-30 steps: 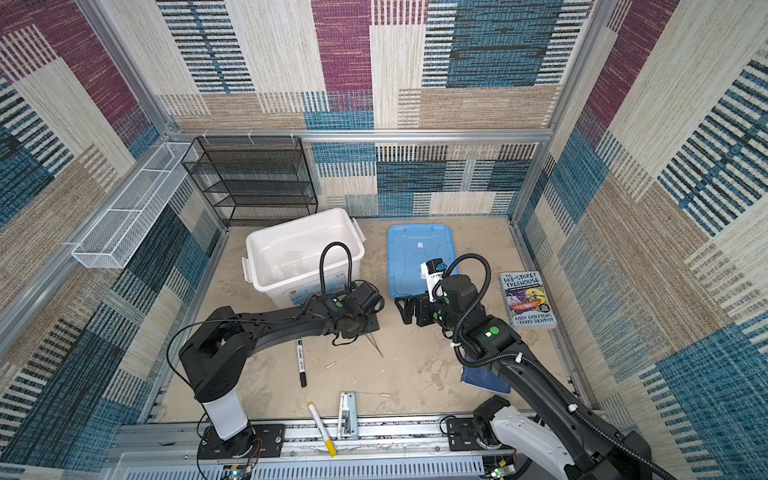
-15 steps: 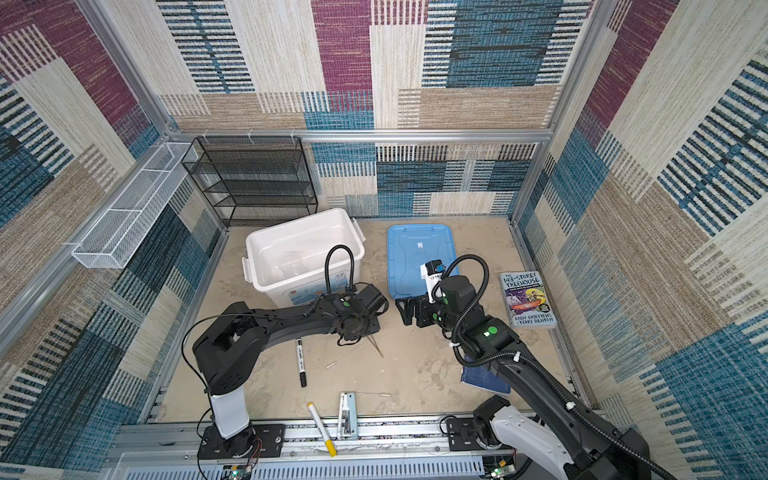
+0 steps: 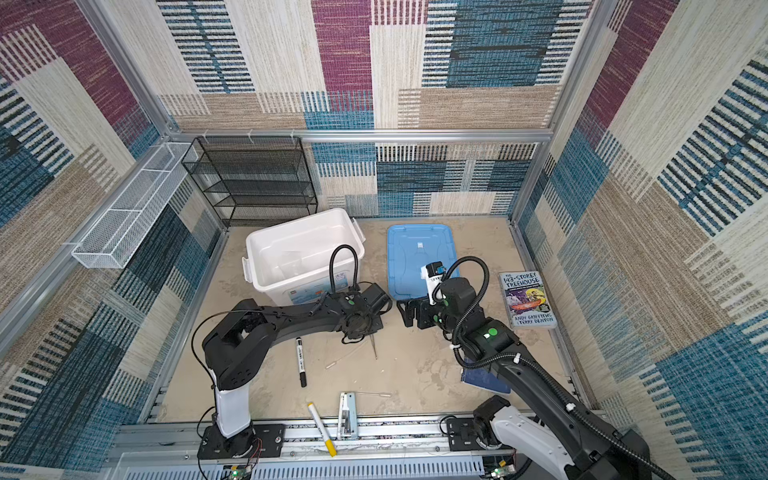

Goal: Organize the chemistry lab equipment
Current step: 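Close the left gripper on the metal tweezers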

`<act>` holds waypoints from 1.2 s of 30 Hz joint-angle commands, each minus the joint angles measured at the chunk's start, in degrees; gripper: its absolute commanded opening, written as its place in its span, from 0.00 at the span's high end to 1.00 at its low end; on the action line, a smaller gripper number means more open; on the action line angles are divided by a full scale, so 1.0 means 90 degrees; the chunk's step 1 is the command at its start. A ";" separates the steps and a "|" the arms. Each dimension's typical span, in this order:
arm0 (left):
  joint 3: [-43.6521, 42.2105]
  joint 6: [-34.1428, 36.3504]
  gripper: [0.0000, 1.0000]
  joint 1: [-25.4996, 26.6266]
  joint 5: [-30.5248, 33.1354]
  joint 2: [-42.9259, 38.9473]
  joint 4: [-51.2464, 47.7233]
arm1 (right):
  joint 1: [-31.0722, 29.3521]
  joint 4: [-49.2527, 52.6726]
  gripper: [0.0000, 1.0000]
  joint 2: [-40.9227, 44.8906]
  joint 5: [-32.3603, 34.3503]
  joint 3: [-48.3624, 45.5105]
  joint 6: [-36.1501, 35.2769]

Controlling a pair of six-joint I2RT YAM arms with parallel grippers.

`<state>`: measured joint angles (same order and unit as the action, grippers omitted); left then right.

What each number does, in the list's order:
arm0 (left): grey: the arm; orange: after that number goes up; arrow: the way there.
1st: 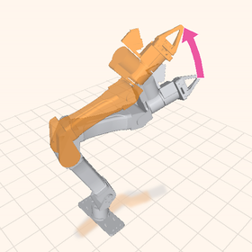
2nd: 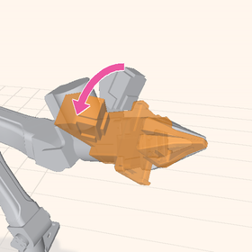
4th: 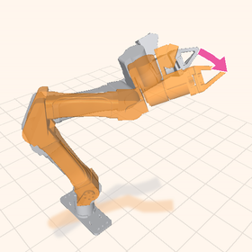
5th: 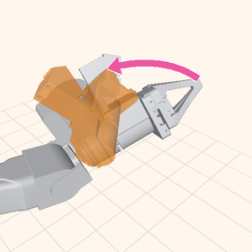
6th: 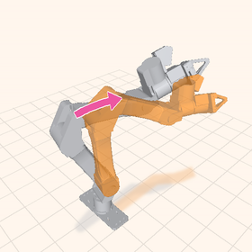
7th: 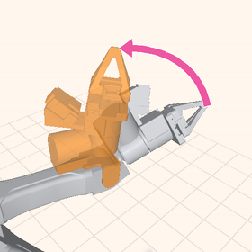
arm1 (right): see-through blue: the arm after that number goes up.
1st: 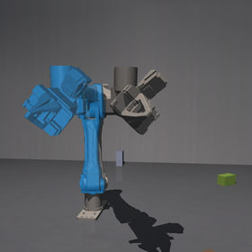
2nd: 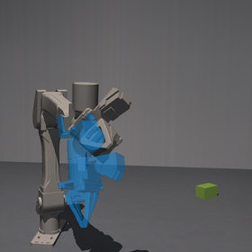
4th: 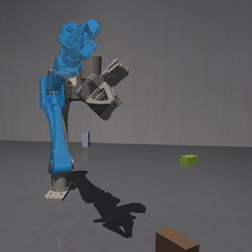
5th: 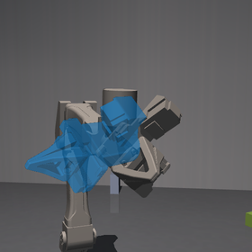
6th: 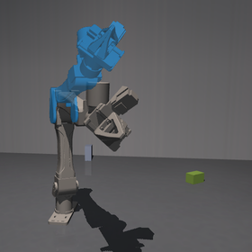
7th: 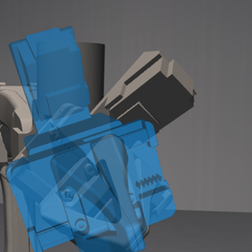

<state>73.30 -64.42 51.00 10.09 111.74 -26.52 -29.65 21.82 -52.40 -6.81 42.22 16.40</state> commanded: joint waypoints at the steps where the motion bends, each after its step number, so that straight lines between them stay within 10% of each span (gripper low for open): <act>1: 0.0111 0.0074 0.83 -0.0003 -0.0153 0.0145 -0.0012 | -0.0007 -0.0241 0.01 0.0021 0.0139 -0.0031 -0.0027; 17: 0.0315 0.0949 0.63 0.0183 -0.0138 0.0166 -0.0280 | -0.0008 -0.0243 0.00 0.0171 0.0343 -0.0011 -0.0053; 36: 0.0850 0.1706 0.98 0.0479 0.0149 0.0739 -0.0846 | -0.0006 -0.0325 0.00 0.0374 0.0630 0.0027 0.0003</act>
<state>80.99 -50.48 55.16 13.28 117.12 -31.99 -29.65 21.63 -49.17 -2.35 41.95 15.97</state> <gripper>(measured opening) 0.050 0.999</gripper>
